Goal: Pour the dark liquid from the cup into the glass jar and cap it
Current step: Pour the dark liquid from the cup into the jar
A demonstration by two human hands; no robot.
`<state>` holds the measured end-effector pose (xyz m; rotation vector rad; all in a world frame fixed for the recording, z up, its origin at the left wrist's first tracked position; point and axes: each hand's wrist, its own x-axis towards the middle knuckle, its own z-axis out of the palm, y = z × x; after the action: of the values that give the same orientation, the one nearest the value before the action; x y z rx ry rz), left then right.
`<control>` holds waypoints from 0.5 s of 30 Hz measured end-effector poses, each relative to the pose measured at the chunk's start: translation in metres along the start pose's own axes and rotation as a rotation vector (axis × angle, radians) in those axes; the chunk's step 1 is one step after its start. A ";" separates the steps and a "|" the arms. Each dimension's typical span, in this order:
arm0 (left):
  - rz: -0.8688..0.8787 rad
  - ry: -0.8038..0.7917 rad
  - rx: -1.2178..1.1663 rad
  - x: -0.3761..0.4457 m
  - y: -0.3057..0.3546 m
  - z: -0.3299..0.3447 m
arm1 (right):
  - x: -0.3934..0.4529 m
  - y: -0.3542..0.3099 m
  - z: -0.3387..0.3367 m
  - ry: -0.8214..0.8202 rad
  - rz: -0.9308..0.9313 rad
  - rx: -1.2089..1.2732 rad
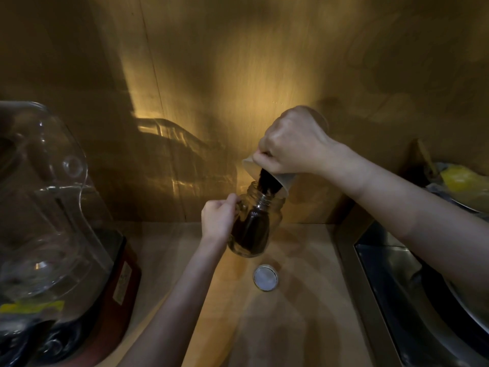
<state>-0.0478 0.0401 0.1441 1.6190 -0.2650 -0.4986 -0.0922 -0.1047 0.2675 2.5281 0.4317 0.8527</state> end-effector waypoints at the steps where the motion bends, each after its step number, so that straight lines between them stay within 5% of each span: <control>1: 0.007 0.007 0.005 0.000 0.000 0.001 | 0.001 0.000 0.000 0.006 0.006 -0.006; 15: -0.043 0.025 -0.079 0.005 -0.001 0.000 | 0.006 0.000 -0.002 0.037 -0.040 -0.073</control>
<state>-0.0434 0.0373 0.1425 1.5559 -0.1899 -0.5158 -0.0889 -0.1014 0.2719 2.4322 0.4528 0.8849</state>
